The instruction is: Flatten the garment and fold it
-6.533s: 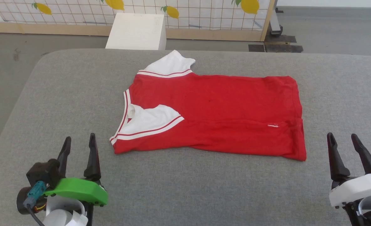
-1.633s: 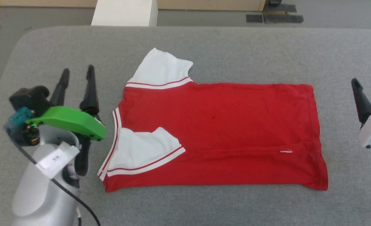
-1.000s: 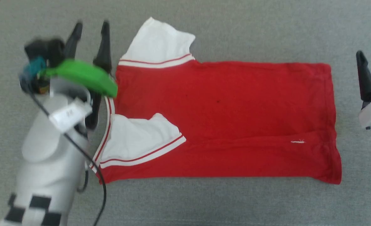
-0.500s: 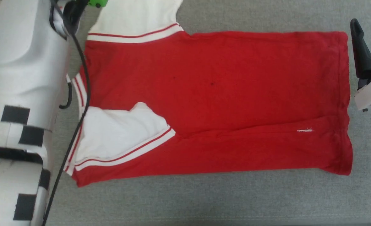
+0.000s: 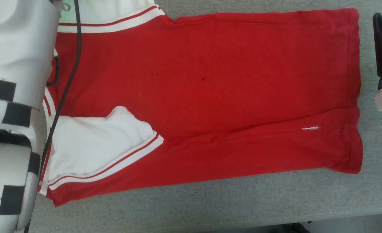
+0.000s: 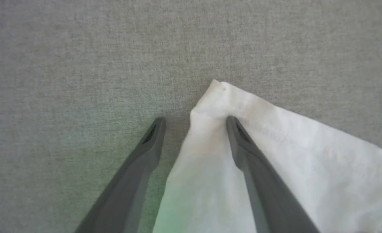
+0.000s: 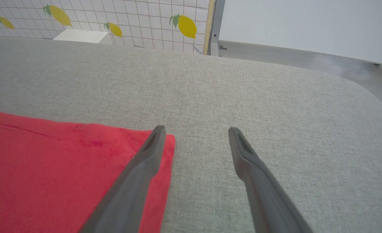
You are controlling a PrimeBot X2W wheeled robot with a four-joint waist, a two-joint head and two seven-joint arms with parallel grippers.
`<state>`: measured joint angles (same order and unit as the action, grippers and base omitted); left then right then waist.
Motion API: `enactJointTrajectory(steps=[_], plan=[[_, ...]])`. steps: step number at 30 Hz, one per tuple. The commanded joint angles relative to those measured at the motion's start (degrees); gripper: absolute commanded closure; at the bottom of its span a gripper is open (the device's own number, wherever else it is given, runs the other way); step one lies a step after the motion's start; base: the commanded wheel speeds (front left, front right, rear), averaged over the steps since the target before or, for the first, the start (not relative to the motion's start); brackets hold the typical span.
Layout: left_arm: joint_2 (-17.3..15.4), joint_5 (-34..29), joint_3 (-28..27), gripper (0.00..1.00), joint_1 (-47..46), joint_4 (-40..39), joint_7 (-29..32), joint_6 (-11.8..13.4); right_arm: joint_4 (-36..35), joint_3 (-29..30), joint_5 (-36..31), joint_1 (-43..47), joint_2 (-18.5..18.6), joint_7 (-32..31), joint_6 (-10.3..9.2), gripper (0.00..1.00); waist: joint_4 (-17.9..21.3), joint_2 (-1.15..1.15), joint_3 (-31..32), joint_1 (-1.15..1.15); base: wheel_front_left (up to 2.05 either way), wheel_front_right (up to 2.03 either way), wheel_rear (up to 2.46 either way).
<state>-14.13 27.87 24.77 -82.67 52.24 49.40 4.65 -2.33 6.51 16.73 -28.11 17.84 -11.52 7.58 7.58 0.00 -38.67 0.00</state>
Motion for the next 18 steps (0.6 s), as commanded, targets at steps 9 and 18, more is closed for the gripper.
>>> enactJointTrajectory(steps=[9, 18], plan=[[2.06, 3.83, -0.45, 1.00, 6.52, -3.18, 2.69, -1.35, -1.64, -1.04, 0.33, -0.90, 2.53, -3.67, -0.09, 0.00, -2.02, 0.00, 1.19, 0.00, 0.00, 0.00, 0.00], [1.19, 5.63, -1.60, 1.00, 7.69, -11.10, 2.15, -1.31, 0.93, -10.03, 2.62, -12.14, 9.44, -36.44, -0.09, 0.00, -3.03, 0.00, 4.45, 0.00, 0.00, 0.00, 0.00]])
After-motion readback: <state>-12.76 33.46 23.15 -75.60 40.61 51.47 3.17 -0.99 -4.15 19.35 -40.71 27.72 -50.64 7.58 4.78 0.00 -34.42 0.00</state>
